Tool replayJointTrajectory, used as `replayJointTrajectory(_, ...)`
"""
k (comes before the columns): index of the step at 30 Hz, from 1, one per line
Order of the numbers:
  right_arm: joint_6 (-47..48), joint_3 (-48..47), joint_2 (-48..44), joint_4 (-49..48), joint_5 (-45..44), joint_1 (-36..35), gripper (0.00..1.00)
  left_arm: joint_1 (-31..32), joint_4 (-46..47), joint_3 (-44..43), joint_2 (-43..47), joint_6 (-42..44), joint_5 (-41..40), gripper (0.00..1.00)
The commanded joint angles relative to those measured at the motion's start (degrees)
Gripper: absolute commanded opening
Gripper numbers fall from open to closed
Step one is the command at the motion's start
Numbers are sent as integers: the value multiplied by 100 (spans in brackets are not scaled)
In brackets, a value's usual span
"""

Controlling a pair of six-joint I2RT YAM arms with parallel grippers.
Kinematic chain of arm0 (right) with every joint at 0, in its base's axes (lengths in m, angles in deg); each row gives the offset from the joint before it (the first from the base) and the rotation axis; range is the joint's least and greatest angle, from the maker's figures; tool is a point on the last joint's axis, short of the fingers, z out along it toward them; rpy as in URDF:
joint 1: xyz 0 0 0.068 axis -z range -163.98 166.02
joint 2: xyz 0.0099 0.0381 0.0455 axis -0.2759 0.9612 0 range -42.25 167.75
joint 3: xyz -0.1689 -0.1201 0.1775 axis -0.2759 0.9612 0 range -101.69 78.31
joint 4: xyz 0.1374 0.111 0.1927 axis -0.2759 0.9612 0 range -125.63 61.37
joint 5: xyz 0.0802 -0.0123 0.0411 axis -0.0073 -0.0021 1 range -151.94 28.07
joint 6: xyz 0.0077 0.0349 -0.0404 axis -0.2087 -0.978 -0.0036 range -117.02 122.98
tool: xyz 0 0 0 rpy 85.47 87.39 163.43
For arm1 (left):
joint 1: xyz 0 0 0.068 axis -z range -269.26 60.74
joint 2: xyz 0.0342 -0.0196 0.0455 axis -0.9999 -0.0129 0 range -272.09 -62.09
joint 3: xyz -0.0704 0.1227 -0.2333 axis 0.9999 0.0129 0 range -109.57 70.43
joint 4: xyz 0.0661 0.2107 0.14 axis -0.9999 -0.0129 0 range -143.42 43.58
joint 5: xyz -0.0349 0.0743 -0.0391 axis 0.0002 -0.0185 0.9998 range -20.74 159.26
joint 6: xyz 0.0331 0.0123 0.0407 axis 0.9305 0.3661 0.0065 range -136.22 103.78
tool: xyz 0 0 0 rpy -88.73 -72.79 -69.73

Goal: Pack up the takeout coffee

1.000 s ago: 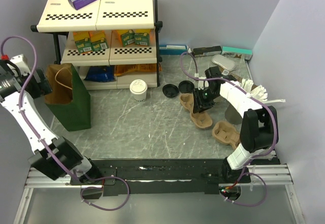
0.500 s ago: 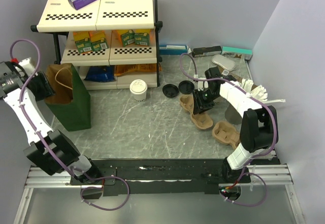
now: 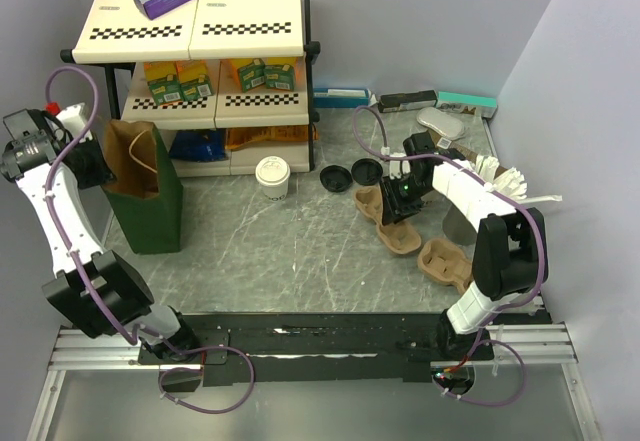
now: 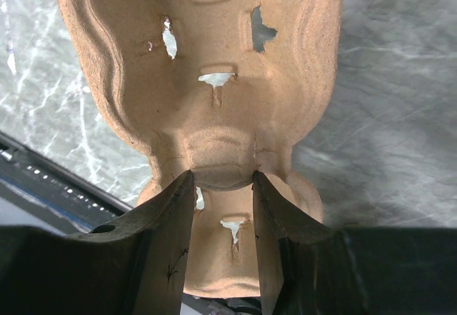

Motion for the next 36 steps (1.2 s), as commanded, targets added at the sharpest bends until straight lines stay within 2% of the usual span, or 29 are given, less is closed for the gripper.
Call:
replayJointTrajectory(1, 10, 120, 55, -214, -444, -65, 0, -2, -134, -91, 234, 334, 256, 1)
replayJointTrajectory(7, 336, 103, 371, -153, -568, -109, 0, 7, -432, -90, 401, 904, 502, 1)
replayJointTrajectory(9, 362, 111, 328, -109, -506, -126, 5, 16, -634, -135, 453, 1333, 555, 1)
replayJointTrajectory(10, 371, 111, 293, -74, -524, -126, 21, 16, -722, -187, 462, 1501, 555, 1)
replayJointTrajectory(17, 441, -55, -41, 146, -383, -126, 57, 16, -1899, -267, 629, 3143, 547, 1)
replayJointTrajectory(18, 450, -56, -85, 155, -348, -135, 67, 16, -1909, -206, 699, 3260, 547, 1)
replayJointTrajectory(20, 546, -64, -173, 181, -226, -126, 78, 16, -1909, -126, 979, 3732, 608, 1)
replayJointTrajectory(21, 599, -64, -200, 164, -208, -126, 93, 16, -1900, -126, 1077, 3866, 669, 1)
replayJointTrajectory(22, 643, -56, -313, 129, -190, -126, 100, 25, -1900, -135, 1147, 3972, 826, 1)
replayJointTrajectory(24, 705, -55, -524, -55, -172, -118, 100, 94, -1909, -144, 1332, 4244, 976, 1)
replayJointTrajectory(26, 827, 32, -1138, -397, -172, -118, 100, 209, -1909, -74, 1559, 4542, 1126, 1)
replayJointTrajectory(29, 1031, 495, -2079, -1538, 248, -126, 100, 683, -1909, 198, 1832, 4780, 1039, 1)
replayJointTrajectory(30, 891, 646, -2246, -2264, 250, -126, 100, 945, -1909, 373, 1886, 4799, 1013, 1)
replayJointTrajectory(31, 516, 787, -2370, -2541, 284, -126, 100, 1069, -1909, 462, 1956, 4834, 995, 1)
replayJointTrajectory(32, 538, 736, -2293, -2578, 868, -126, 100, 1279, -1909, 567, 1983, 4860, 1021, 1)
replayJointTrajectory(33, 991, 561, -2135, -2091, 1457, -126, 97, 1360, -1909, 594, 1983, 4852, 1073, 1)
replayJointTrajectory(35, 1677, -272, -1398, -1090, 2721, -126, 74, 1544, -1909, 508, 1922, 4694, 1310, 1)
replayJointTrajectory(36, 1916, -501, -1134, -693, 2789, -144, 73, 1589, -1918, 463, 1887, 4615, 1424, 1)
